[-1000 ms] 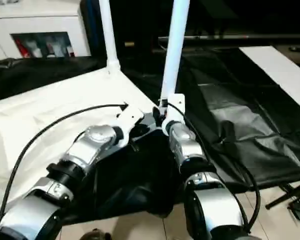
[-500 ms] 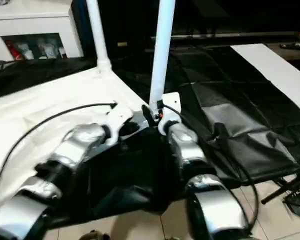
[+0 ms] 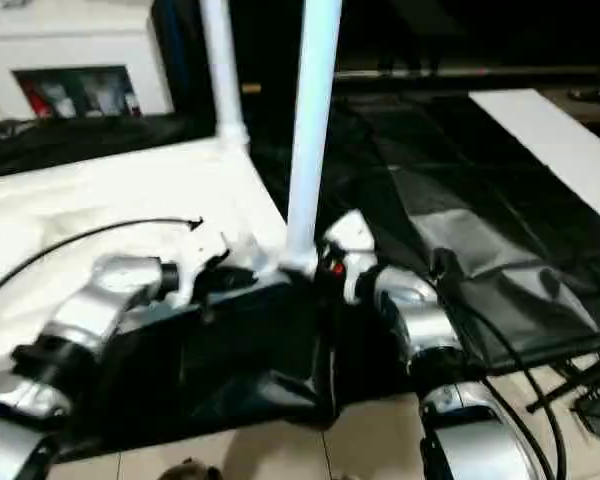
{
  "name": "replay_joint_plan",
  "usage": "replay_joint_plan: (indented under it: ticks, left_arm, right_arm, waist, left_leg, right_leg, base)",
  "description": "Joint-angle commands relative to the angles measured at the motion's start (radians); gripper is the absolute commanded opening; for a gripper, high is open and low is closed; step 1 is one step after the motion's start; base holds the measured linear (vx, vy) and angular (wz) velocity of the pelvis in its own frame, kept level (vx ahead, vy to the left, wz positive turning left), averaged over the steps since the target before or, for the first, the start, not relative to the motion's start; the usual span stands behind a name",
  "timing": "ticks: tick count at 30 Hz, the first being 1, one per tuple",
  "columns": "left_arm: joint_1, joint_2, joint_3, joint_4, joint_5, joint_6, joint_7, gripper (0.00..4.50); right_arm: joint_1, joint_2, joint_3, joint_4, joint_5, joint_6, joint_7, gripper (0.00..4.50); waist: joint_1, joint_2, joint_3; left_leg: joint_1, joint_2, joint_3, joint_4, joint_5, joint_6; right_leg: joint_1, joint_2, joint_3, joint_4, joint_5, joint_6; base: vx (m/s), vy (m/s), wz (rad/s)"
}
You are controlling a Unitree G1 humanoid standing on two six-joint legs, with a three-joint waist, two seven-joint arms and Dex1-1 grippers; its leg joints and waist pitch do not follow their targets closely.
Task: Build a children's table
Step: Rotate leg to tighten
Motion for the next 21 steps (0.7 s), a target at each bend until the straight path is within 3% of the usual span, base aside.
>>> replay_joint_plan:
  ticks: [1, 3, 10, 21]
  left_arm:
    - [-0.015, -0.010, 0.001, -0.054, -0.028, -0.015, -0.012, 0.00]
    - [-0.015, -0.009, 0.003, -0.046, -0.023, -0.023, -0.007, 0.00]
    - [-0.003, 0.001, 0.006, -0.069, -0.030, -0.006, -0.020, 0.00]
    - [0.010, 0.014, 0.011, -0.087, -0.032, 0.009, -0.032, 0.00]
  right_arm:
    - [-0.010, -0.007, 0.013, -0.004, -0.010, 0.003, 0.021, 4.42]
    - [-0.011, -0.007, 0.015, -0.003, -0.014, 0.007, 0.030, 4.14]
    - [0.010, -0.015, 0.006, -0.067, 0.018, 0.065, 0.062, 3.55]
    - [0.025, -0.019, 0.000, -0.074, 0.030, 0.086, 0.083, 2.82]
  waist:
    - [-0.004, 0.001, -0.074]
    - [-0.002, -0.004, -0.075]
    - [0.001, -0.003, -0.078]
    - [0.002, -0.003, -0.078]
  left_leg:
    - [0.026, 0.035, -0.015, -0.070, -0.260, 0.027]
    - [0.024, 0.034, -0.015, -0.070, -0.250, 0.024]
    - [0.020, 0.034, -0.015, -0.066, -0.202, 0.041]
    - [0.021, 0.033, -0.016, -0.068, -0.216, 0.031]
  right_leg:
    - [0.051, -0.064, 0.052, -0.076, -0.259, -0.211]
    - [0.053, -0.064, 0.052, -0.074, -0.252, -0.205]
    - [0.055, -0.062, 0.051, -0.065, -0.192, -0.213]
    - [0.053, -0.063, 0.051, -0.070, -0.232, -0.200]
  base:
    - [0.000, 0.000, 0.00]
    - [0.000, 0.000, 0.00]
    - [0.000, 0.000, 0.00]
    - [0.000, 0.000, 0.00]
